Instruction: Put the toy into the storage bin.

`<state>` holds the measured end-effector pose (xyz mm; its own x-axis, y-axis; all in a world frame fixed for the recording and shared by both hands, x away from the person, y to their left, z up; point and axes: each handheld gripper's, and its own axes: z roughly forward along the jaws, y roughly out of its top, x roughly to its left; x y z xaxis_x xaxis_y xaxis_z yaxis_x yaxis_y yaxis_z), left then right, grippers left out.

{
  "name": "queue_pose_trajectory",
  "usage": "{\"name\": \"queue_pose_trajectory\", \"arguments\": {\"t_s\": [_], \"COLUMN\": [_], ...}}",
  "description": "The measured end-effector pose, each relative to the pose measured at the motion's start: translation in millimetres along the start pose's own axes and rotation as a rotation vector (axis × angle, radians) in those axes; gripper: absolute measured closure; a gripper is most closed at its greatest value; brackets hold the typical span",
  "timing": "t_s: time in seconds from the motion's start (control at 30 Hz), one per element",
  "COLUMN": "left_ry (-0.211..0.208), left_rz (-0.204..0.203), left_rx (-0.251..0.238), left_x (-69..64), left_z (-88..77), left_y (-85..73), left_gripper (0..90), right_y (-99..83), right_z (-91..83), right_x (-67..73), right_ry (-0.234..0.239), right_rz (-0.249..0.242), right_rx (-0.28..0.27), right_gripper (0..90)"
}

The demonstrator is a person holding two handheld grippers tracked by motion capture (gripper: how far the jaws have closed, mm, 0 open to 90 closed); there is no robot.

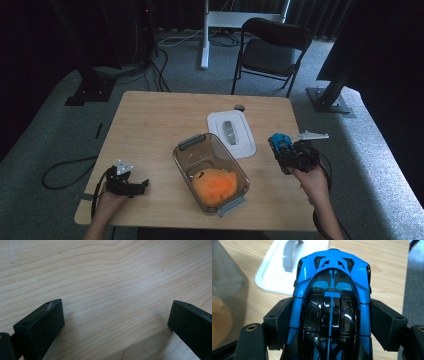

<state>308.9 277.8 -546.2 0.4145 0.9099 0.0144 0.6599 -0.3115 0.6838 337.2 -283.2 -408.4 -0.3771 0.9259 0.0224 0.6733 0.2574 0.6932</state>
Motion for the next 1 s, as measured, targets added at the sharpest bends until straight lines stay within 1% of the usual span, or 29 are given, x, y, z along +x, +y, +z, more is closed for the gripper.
{"name": "queue_pose_trajectory", "arguments": {"t_s": [0.07,0.1,0.13,0.2,0.47,0.53,0.6,0.63,0.67,0.7,0.77,0.9,1.0], "left_ry": [0.000,0.000,0.000,0.000,0.000,0.000,0.000,0.000,-0.001,-0.001,0.000,0.000,-0.001], "left_rz": [-0.001,-0.001,-0.002,-0.001,0.000,0.000,-0.002,-0.002,-0.001,0.001,0.000,0.000,0.000], "left_rx": [-0.001,-0.001,-0.001,-0.001,-0.002,-0.002,-0.001,-0.001,-0.001,0.001,-0.001,0.000,0.001], "left_x": [-0.1,-0.1,-0.1,0.0,0.0,0.0,-0.1,-0.1,0.0,0.2,0.1,0.1,0.0], "left_z": [0.1,0.1,0.1,0.0,0.1,0.1,0.1,0.1,0.1,-0.1,0.0,0.0,-0.1], "left_y": [0.0,0.0,0.0,0.0,0.0,0.0,0.0,0.0,0.0,0.1,0.1,0.1,0.0], "left_gripper": [1.0,1.0,1.0,1.0,1.0,1.0,1.0,1.0,1.0,1.0,1.0,1.0,1.0], "right_y": [5.0,7.8,9.7,14.1,31.2,35.2,38.5,38.5,40.1,42.4,44.8,49.6,53.7], "right_z": [-1.4,-1.4,-1.5,-1.0,0.4,0.8,1.2,1.2,1.6,1.7,2.2,4.6,5.1], "right_x": [5.4,8.4,11.9,18.7,40.5,45.6,52.0,52.0,55.1,59.9,67.2,81.2,90.4], "right_ry": [0.013,0.028,0.028,0.037,0.078,0.094,0.095,0.095,0.100,0.115,0.123,0.149,0.163], "right_rz": [-0.011,-0.023,-0.028,-0.045,-0.080,-0.089,-0.101,-0.101,-0.109,-0.109,-0.122,-0.166,-0.176], "right_rx": [-0.008,0.001,-0.009,-0.006,-0.026,-0.025,-0.029,-0.029,-0.028,-0.036,-0.044,-0.029,-0.043], "right_gripper": [24.7,24.7,24.7,24.7,24.7,24.6,24.6,24.6,24.6,24.6,24.6,24.6,24.6]}}
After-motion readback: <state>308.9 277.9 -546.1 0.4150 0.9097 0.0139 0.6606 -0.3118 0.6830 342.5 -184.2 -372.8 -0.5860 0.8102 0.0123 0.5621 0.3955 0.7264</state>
